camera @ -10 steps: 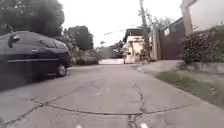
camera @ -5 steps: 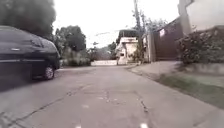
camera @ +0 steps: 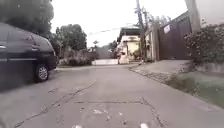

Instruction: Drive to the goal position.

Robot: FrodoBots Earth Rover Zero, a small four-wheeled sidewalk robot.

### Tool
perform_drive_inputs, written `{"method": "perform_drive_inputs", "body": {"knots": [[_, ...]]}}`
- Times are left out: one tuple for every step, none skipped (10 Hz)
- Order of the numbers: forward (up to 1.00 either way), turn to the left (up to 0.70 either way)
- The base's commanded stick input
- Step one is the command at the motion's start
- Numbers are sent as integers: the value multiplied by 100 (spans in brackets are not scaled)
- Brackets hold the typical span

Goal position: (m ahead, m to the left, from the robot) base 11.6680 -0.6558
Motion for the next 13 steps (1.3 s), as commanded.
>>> {"method": "perform_drive_inputs", "body": {"knots": [[100, 0], [100, 0], [100, 0], [100, 0], [100, 0], [100, 0], [100, 0], [100, 0], [100, 0], [100, 0], [100, 0], [100, 0], [100, 0]]}}
